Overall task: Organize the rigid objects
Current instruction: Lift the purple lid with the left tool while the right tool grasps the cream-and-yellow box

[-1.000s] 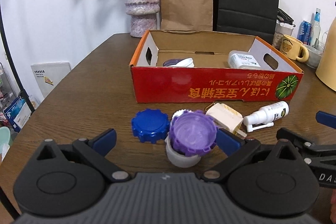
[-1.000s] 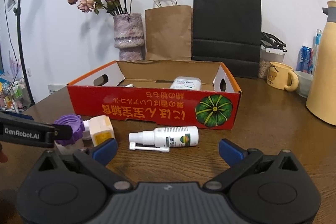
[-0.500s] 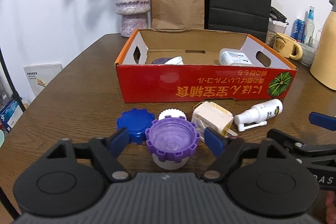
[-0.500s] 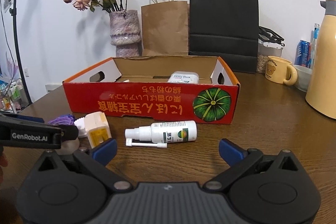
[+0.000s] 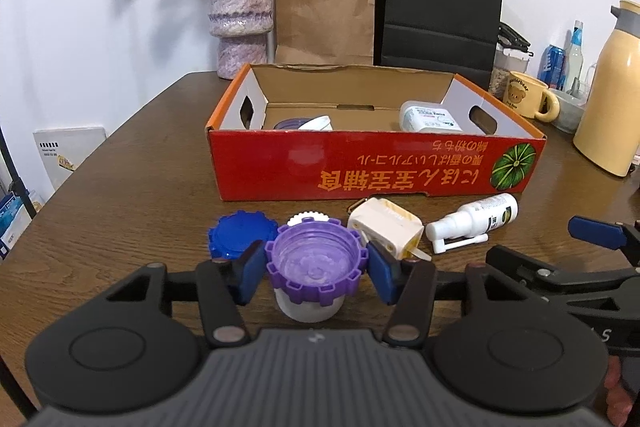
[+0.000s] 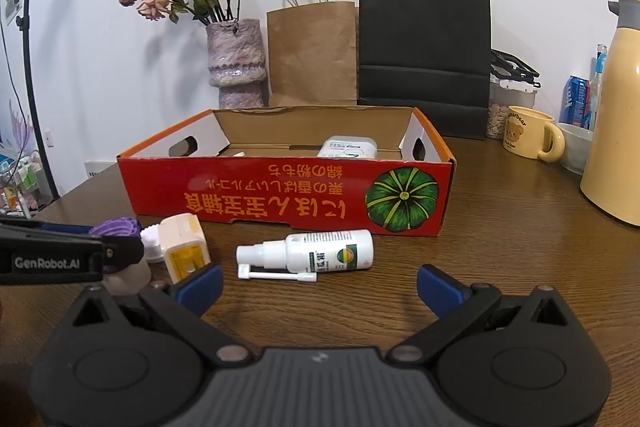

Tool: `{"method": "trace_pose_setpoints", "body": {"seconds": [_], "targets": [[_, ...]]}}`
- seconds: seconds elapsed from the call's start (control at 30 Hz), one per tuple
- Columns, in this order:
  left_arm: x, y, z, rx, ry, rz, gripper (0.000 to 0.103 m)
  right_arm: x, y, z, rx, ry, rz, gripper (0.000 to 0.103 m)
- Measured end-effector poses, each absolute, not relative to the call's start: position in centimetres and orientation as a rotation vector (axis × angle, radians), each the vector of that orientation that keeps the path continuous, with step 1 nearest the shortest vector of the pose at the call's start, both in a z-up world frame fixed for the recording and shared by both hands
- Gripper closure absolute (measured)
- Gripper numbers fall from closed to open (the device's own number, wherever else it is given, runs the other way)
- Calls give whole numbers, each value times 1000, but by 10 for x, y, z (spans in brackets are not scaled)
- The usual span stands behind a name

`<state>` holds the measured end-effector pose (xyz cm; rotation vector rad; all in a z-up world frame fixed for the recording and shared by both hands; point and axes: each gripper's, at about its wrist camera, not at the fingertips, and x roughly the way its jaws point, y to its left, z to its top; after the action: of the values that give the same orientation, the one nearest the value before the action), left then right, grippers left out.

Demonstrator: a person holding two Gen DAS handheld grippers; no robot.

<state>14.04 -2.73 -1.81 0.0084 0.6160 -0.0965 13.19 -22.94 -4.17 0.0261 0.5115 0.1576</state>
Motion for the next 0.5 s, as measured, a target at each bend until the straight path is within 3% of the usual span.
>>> {"method": "trace_pose_setpoints", "body": {"seconds": [0.5], "targets": [[139,-8,-12,-14,598,-54,47,131,-221,-40,11,499,173,0]]}}
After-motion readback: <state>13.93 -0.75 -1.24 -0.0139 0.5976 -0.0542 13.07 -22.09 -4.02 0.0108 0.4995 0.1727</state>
